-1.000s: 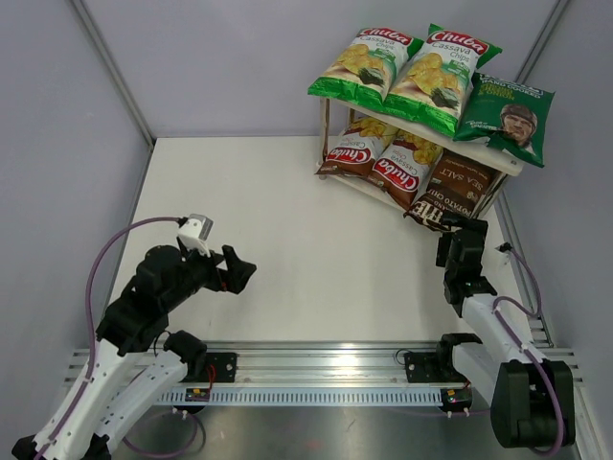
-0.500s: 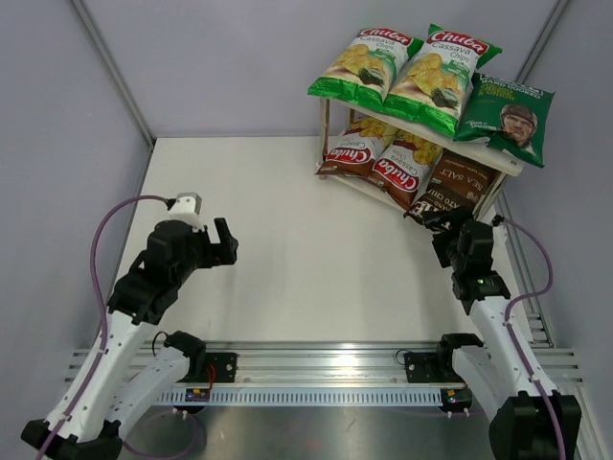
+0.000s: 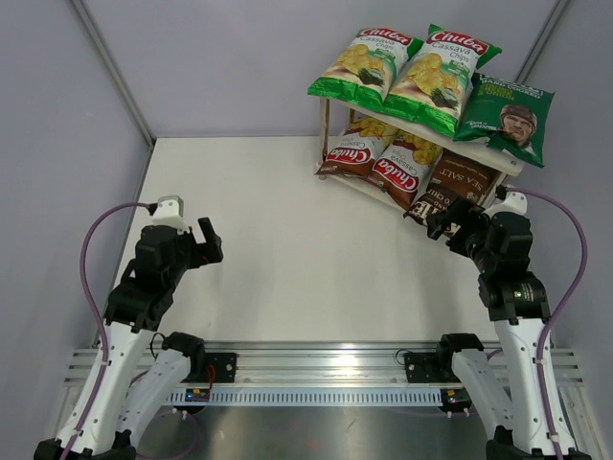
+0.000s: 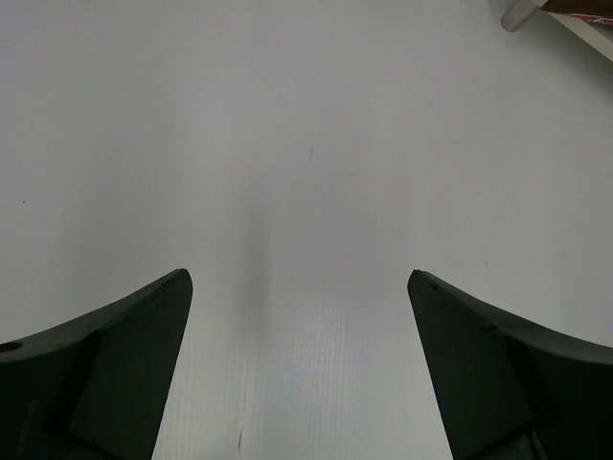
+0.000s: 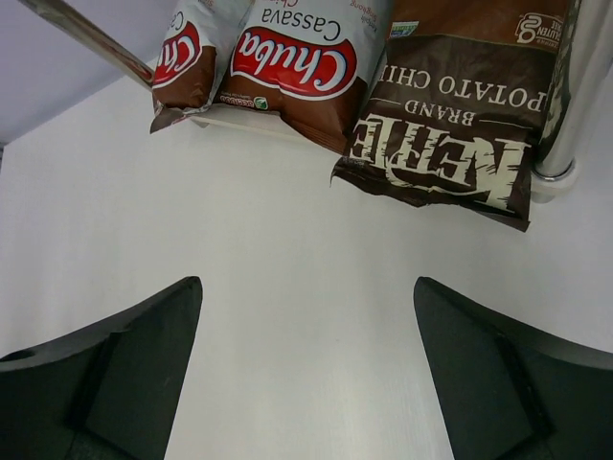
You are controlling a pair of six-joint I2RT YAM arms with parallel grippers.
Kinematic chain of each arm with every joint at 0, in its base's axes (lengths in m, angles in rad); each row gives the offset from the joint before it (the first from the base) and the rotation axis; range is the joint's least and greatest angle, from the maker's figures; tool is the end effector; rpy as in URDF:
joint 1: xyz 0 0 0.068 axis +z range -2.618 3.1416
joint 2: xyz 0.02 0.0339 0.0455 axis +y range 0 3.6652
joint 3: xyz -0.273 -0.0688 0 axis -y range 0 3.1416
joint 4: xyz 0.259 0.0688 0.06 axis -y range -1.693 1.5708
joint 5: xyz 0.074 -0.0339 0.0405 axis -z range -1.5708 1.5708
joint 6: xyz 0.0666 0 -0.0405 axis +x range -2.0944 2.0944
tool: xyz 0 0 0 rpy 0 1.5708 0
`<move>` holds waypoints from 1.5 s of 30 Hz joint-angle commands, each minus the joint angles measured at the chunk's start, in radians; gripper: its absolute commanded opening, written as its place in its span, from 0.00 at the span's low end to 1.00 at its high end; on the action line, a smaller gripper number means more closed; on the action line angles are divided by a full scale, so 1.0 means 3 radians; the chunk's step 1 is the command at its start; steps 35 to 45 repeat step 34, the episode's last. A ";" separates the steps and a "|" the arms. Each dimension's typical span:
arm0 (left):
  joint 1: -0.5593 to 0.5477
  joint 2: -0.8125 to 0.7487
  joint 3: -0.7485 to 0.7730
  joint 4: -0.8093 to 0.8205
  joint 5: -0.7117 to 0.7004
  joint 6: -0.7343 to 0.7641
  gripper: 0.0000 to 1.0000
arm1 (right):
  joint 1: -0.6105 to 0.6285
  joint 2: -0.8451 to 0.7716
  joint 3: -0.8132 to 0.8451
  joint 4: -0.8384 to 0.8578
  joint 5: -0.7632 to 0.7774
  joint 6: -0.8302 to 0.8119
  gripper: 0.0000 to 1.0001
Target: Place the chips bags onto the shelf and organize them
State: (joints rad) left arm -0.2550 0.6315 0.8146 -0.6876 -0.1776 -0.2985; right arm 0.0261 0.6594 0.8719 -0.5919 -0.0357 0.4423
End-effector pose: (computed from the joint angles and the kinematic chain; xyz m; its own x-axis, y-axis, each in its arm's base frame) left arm 0.1632 -0.0304 0.3134 -0.4761 -0.1750 -0.8618 -0.0433 0.9835 -0.1758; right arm 0.1752 0.0070 0.3420 -0.3600 0.4185 -0.8338 0.1049 0.9062 0.4095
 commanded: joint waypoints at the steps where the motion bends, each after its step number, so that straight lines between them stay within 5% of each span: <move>1: 0.0017 -0.0126 -0.0097 0.0211 -0.0272 0.0090 0.99 | 0.0046 0.0052 0.0299 -0.0507 -0.0024 -0.0457 0.99; 15: 0.0011 -0.0484 0.0061 -0.0126 -0.0277 0.0085 0.99 | 0.0158 -0.0250 0.1148 -0.1278 0.0134 -0.1034 0.99; 45: 0.0006 -0.0689 0.0332 -0.0239 -0.0088 0.0228 0.99 | 0.0184 -0.0444 0.0913 -0.0962 0.0093 -0.0902 1.00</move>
